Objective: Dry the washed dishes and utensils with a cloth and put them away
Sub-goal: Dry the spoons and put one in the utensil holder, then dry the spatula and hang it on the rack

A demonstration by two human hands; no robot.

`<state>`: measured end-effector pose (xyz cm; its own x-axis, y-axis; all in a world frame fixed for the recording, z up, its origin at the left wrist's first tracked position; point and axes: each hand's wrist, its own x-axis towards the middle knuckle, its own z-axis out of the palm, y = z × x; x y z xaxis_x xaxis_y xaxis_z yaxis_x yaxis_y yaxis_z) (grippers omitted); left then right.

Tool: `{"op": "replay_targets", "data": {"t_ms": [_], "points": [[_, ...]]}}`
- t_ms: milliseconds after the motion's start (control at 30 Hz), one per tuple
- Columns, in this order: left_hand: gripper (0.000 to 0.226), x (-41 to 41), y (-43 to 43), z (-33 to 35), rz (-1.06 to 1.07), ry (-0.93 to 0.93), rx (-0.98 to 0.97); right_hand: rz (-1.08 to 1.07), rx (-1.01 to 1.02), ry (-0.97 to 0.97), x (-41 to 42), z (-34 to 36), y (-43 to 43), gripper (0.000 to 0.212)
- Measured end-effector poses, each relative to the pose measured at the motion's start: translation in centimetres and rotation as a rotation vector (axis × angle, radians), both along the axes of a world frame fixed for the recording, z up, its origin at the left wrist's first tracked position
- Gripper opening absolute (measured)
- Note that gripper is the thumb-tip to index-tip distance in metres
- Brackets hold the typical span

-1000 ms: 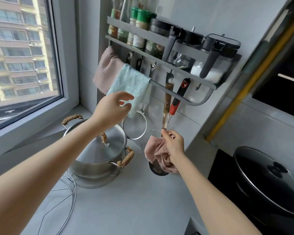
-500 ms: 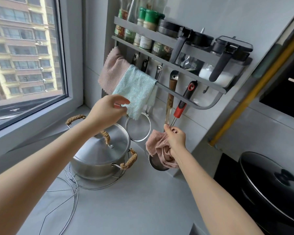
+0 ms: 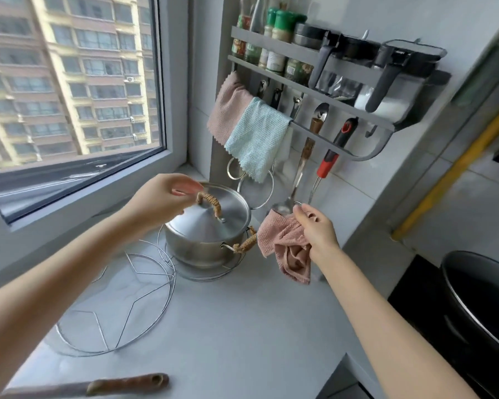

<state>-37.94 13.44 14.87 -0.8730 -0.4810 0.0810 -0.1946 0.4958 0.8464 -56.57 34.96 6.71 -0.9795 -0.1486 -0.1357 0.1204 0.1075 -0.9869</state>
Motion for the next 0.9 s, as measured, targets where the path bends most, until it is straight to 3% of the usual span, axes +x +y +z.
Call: {"op": "replay_targets", "data": {"t_ms": [67, 200, 400, 500, 567, 633, 800, 900], "points": [[0.021, 3.3, 0.4, -0.5, 0.025, -0.037, 0.005, 0.129, -0.037, -0.034, 2.3, 0.8, 0.3, 0.036], [0.018, 10.5, 0.8, -2.1, 0.144, -0.105, 0.023, 0.393, -0.168, -0.289, 7.6, 2.3, -0.7, 0.027], [0.018, 22.2, 0.1, -5.3, 0.518, -0.248, -0.066, 0.878, -0.194, -0.683, 14.9, 2.0, -4.0, 0.02], [0.021, 28.2, 0.2, -6.4, 0.72, -0.345, -0.089, 1.093, -0.141, -0.714, 18.3, 1.0, -5.9, 0.045], [0.021, 31.7, 0.5, -7.3, 0.839, -0.421, -0.056, 1.134, -0.152, -0.757, 20.6, 0.4, -7.0, 0.038], [0.018, 33.7, 1.2, -8.2, 0.952, -0.384, 0.067, 1.111, -0.156, -0.76, 23.0, 0.1, -7.9, 0.017], [0.015, 29.5, 2.7, -13.1, 1.058, -0.088, 0.831, 0.938, -0.202, -0.709, 27.1, -1.2, -10.7, 0.017], [0.014, 25.6, 1.5, -17.1, 1.102, -0.001, 0.99, 0.825, -0.213, -0.628, 27.2, -1.4, -11.9, 0.014]]}}
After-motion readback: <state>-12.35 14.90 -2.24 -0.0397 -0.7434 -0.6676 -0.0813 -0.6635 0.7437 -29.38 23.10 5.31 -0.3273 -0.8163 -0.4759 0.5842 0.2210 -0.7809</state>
